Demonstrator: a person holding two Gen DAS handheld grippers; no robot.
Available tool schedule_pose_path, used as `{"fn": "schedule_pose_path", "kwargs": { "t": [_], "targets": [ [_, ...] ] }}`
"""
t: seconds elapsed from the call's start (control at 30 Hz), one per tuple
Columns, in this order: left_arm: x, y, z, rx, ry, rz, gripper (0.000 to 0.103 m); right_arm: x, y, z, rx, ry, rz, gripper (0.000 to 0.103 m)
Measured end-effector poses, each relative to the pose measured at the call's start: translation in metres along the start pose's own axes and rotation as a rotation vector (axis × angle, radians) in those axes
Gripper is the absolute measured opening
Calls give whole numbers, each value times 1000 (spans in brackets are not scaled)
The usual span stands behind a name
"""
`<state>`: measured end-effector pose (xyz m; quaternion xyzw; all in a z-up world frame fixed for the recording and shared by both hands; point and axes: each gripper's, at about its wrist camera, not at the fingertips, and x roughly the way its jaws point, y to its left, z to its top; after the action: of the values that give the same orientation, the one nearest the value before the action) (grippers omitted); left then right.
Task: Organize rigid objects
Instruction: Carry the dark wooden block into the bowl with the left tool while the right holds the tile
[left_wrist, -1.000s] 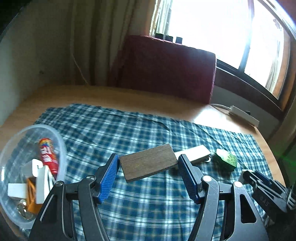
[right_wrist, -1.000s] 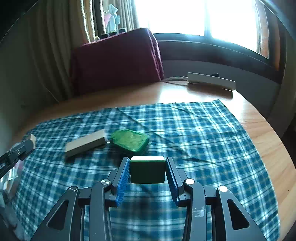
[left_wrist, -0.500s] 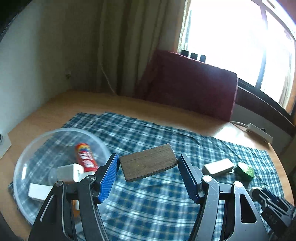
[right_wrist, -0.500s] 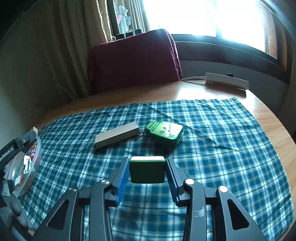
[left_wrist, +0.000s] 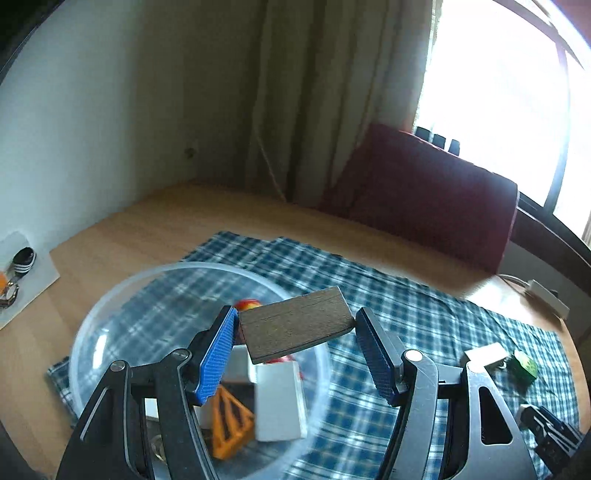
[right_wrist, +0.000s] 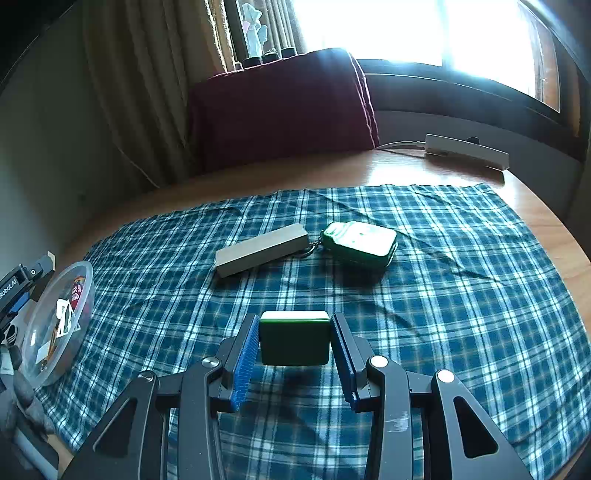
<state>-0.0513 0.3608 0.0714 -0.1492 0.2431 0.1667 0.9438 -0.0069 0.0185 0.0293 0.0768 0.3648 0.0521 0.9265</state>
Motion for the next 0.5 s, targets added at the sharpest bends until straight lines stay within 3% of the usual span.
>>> {"fn": "schedule_pose_path", "kwargs": {
  "t": [0.5],
  "targets": [
    [13, 55, 9, -67, -12, 112, 69, 2, 39, -1, -80, 18, 42, 41]
  ]
}}
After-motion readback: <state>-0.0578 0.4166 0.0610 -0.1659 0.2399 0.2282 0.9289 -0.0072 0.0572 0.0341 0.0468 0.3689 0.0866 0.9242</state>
